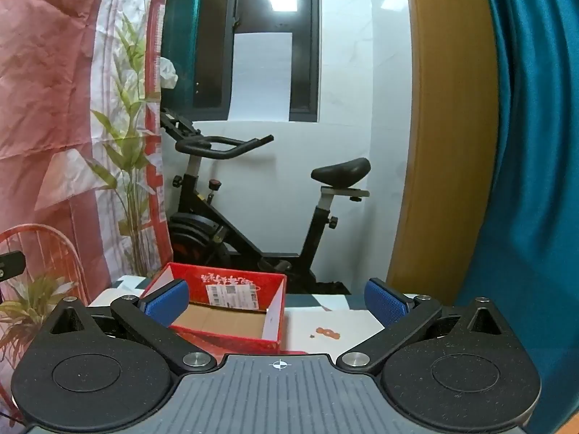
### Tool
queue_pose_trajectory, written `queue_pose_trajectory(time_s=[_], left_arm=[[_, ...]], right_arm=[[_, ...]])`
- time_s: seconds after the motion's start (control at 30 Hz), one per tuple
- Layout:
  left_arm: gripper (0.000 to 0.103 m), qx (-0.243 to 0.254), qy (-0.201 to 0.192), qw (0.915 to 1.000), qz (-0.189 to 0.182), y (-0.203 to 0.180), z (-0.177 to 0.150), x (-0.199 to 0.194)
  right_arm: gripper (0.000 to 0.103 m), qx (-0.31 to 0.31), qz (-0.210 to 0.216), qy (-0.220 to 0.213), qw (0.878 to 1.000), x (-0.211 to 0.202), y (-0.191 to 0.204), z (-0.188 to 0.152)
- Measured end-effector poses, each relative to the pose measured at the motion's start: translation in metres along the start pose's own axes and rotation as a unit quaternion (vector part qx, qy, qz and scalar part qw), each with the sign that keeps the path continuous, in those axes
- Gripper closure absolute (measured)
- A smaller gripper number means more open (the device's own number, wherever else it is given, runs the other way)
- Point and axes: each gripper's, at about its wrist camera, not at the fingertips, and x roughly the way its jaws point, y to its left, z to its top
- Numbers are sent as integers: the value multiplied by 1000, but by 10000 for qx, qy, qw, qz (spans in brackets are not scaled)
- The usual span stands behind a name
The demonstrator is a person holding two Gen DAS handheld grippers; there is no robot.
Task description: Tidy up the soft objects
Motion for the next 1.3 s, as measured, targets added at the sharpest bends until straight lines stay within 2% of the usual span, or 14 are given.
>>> queue_pose_trajectory(time_s=[1.3], left_arm=[[0,46,-17,10000,-31,2,-2,2]], right_arm=[[0,2,-22,-13,10000,-4,4,2]])
